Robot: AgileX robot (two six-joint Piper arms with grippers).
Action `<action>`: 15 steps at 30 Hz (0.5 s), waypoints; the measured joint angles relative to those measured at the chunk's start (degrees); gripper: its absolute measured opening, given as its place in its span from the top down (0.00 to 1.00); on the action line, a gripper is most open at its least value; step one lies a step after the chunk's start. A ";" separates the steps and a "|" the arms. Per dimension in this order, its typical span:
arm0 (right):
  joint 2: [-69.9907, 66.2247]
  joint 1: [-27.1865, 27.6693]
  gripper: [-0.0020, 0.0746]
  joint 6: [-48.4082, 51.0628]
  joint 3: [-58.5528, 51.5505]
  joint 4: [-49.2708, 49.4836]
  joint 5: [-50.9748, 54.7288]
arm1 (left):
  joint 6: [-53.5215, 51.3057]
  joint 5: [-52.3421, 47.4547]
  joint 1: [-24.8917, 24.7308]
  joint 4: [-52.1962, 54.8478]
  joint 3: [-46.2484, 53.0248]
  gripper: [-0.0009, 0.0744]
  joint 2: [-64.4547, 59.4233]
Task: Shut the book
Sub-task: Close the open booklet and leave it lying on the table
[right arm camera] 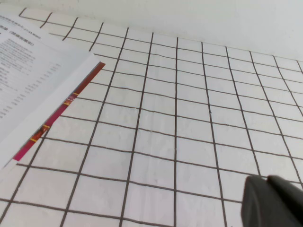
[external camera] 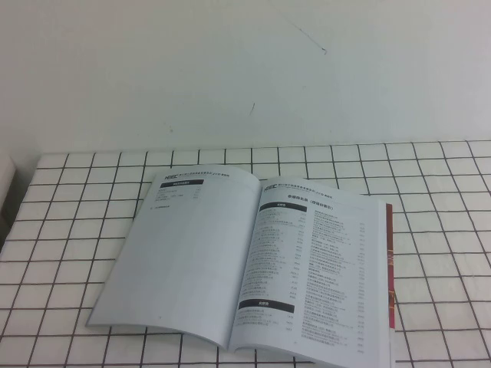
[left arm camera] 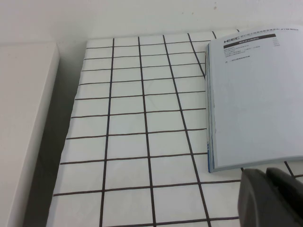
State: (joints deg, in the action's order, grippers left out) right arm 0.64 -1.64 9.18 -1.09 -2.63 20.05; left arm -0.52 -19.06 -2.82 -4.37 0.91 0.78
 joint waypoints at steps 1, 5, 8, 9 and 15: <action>0.00 0.00 0.98 0.00 0.00 0.00 0.00 | 0.00 0.00 0.00 0.00 0.00 0.99 0.00; 0.00 0.00 0.98 0.00 0.00 0.00 0.00 | 0.00 0.00 0.00 0.00 0.00 0.99 0.00; 0.00 0.00 0.98 0.64 0.00 0.00 0.00 | 0.00 0.00 0.00 0.00 0.00 0.99 0.00; 0.00 0.00 0.98 1.03 0.00 0.00 0.00 | 0.00 0.00 0.00 0.00 0.00 0.99 0.00; 0.00 0.00 0.98 1.03 0.00 -0.02 0.00 | 0.00 0.00 0.00 0.00 0.00 0.99 0.00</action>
State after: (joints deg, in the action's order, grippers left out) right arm 0.64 -1.64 10.20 -1.09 -2.65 20.05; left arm -0.52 -19.06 -2.82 -4.37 0.91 0.78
